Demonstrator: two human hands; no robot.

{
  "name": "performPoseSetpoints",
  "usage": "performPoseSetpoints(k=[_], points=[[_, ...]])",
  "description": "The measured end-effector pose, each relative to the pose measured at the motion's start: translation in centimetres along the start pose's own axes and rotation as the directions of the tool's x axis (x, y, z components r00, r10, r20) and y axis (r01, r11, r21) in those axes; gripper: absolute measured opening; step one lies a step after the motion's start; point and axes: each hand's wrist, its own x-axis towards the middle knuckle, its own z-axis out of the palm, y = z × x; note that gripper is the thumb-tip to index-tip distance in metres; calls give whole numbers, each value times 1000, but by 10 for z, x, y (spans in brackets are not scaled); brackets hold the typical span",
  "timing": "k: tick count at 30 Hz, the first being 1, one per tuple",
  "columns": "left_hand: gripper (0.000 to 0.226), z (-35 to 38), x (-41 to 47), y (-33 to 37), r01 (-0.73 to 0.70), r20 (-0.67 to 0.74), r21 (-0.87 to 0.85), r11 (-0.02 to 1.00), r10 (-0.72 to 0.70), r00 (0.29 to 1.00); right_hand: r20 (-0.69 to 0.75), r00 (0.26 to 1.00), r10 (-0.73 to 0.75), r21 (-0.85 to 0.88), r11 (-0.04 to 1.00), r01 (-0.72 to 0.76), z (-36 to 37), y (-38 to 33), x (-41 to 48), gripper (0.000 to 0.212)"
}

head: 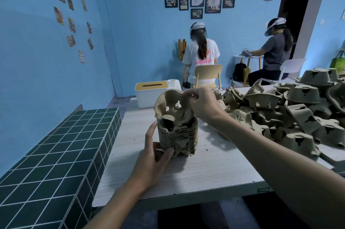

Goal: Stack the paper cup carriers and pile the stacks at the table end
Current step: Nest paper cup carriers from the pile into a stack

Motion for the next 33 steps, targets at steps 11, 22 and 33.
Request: performPoseSetpoints(k=[11,22,33], points=[[88,1,0,1,20,-4,-18,1000,-20,1000,175,980,-99,42,995,94,-3,-1,-9,29],[88,0,-2,5,30,7,-53,998,-29,1000,426,903,-53,-182,973,142,-3,5,-16,44],[88,0,-4,6,30,1,-22,999,-30,1000,92,995,-26,-244,969,48,-33,61,-29,43]])
